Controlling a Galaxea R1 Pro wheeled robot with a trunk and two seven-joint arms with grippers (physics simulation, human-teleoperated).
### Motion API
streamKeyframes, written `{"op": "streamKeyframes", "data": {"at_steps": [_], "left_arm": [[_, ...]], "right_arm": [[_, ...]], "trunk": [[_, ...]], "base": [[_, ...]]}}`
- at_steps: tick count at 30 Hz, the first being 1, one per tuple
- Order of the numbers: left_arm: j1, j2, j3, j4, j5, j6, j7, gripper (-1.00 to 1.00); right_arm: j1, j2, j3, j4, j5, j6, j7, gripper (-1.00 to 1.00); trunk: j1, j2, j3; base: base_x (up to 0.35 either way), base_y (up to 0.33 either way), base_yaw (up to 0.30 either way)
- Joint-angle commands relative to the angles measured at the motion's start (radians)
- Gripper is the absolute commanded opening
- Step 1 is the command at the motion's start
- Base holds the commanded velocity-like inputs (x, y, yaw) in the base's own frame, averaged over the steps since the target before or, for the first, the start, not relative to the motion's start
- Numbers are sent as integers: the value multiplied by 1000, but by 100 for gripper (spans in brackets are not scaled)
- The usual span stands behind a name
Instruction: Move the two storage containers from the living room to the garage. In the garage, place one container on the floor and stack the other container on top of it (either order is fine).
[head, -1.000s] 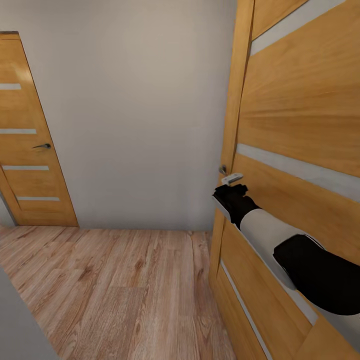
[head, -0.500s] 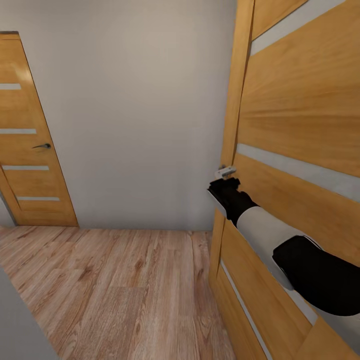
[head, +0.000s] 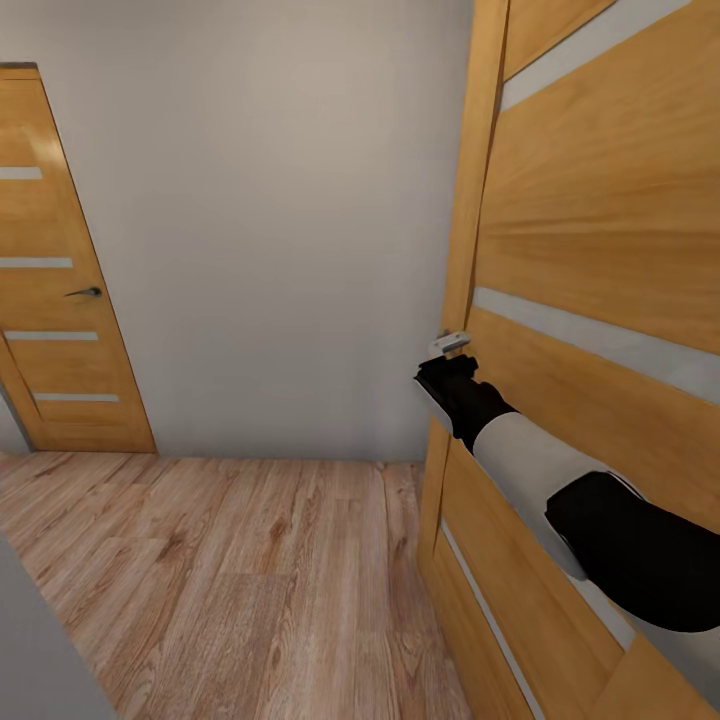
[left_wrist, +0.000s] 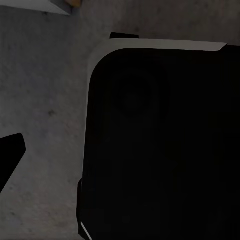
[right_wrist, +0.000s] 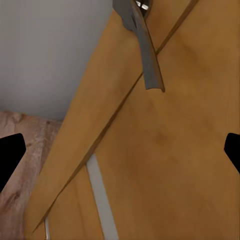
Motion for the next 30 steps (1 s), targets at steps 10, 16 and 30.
{"op": "streamKeyframes", "data": {"at_steps": [10, 16, 30], "left_arm": [[0, 0, -2, 0, 11, -2, 0, 100], [0, 0, -5, 0, 8, -2, -1, 100], [0, 0, -4, 0, 7, -2, -1, 100]], "right_arm": [[-1, 0, 8, 0, -10, -1, -1, 100], [-1, 0, 8, 0, -9, -6, -3, 100], [-1, 39, 10, 12, -1, -6, -22, 100]], "trunk": [[0, -1, -1], [0, -1, -1], [0, -1, -1]], "base": [[52, 0, 0], [267, 0, 0], [26, 0, 0]]}}
